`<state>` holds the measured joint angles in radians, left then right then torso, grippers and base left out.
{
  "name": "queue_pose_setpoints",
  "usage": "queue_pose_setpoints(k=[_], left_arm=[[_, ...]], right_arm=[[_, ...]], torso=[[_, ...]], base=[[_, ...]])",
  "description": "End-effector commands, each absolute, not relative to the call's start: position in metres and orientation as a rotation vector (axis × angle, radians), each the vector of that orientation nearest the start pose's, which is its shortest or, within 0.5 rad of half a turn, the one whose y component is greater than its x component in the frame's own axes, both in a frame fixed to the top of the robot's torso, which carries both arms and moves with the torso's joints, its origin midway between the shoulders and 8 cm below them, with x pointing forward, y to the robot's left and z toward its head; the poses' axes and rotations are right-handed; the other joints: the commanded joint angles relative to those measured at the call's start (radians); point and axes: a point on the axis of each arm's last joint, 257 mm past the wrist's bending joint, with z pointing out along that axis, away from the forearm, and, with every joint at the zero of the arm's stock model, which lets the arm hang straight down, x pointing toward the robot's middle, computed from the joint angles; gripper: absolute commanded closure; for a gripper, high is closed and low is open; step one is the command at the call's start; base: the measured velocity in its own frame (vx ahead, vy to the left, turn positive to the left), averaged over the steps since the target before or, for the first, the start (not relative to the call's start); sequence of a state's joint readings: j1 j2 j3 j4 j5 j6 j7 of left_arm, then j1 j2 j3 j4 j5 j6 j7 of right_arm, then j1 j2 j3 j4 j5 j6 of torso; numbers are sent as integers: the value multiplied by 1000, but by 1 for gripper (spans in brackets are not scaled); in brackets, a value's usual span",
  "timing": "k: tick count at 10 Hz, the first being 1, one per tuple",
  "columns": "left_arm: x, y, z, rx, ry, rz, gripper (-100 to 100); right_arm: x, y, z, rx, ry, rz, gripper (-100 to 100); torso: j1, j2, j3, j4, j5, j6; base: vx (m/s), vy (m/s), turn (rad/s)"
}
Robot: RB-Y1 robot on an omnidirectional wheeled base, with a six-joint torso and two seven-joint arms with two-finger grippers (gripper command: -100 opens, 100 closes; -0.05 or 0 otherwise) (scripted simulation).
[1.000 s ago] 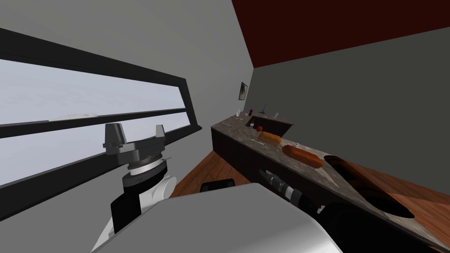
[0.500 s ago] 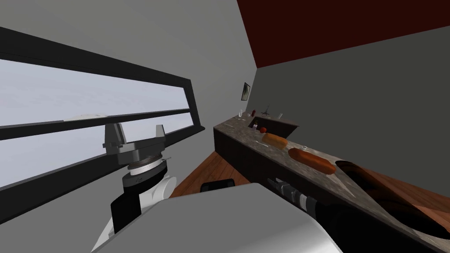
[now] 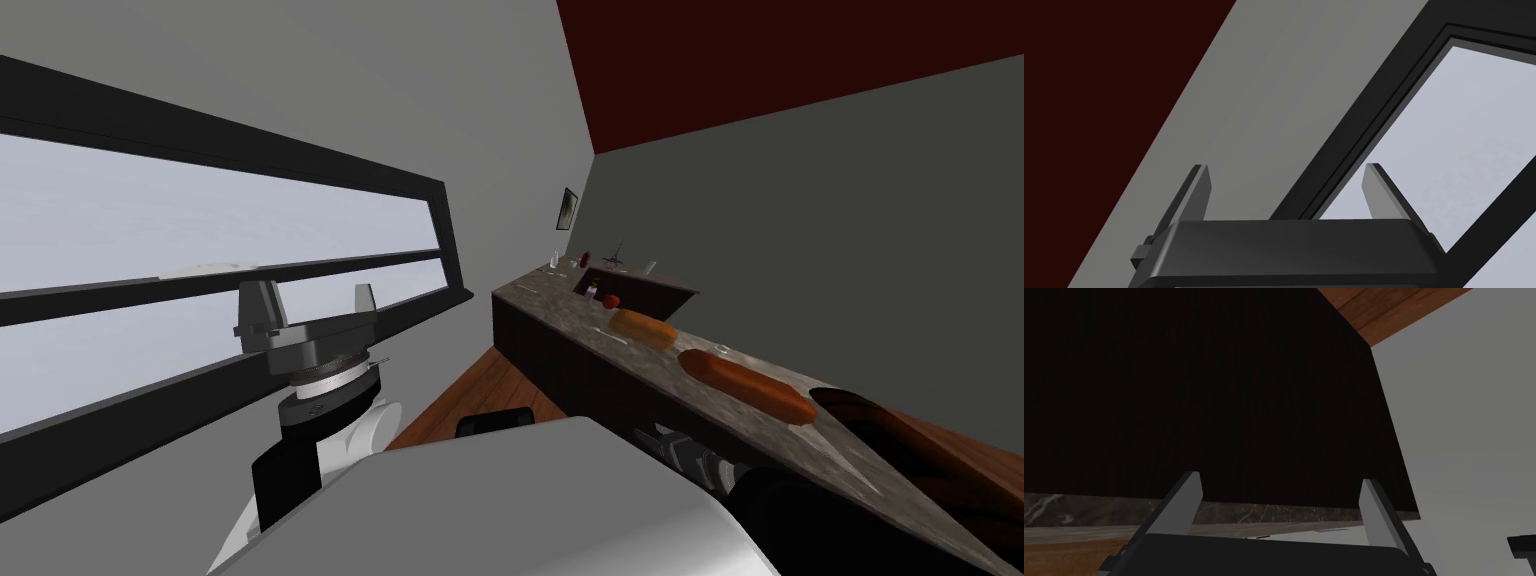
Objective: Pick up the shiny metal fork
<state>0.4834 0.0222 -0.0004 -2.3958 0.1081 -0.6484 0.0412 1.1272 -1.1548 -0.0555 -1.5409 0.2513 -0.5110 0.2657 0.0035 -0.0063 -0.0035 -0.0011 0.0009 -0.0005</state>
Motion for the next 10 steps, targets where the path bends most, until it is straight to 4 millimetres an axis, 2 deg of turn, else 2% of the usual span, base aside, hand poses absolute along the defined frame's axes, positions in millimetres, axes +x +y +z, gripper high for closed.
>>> queue_pose_setpoints(k=[1, 2, 4, 5, 6, 9, 10], left_arm=[[286, 279, 102, -490, 359, -1472, 0], [286, 279, 102, -490, 359, -1472, 0], [286, 279, 102, -490, 359, -1472, 0], [286, 279, 102, -490, 359, -1472, 0], [286, 279, 102, -490, 359, -1472, 0], [286, 279, 102, -490, 359, -1472, 0], [286, 279, 102, -490, 359, -1472, 0]], right_arm=[[69, -559, -367, -20, 2557, 91, -100], [69, -560, -367, -23, 2558, 91, -100], [43, -591, -363, -89, 2650, 11, -100], [40, -595, -363, -85, 2655, 1, -100], [28, -611, -359, -114, 2697, -41, -100], [-2, -652, -346, -191, 2801, -147, -100], [-2, -652, -346, -191, 2801, -147, -100]], torso=[[0, 0, 0, 0, 0, 0], [0, -3, -2, -1, 0, 0], [0, -1, -1, 0, 0, 0], [0, -3, -2, -1, 0, 0], [0, -2, -1, -1, 0, 0], [1, -9, -5, -2, 0, -1], [-1, -9, -6, -2, 0, -1]], base=[[153, 57, 114], [116, 43, 43], [120, 51, 107], [124, 47, 48], [135, 36, 64], [216, 46, 120], [149, 14, 46]])
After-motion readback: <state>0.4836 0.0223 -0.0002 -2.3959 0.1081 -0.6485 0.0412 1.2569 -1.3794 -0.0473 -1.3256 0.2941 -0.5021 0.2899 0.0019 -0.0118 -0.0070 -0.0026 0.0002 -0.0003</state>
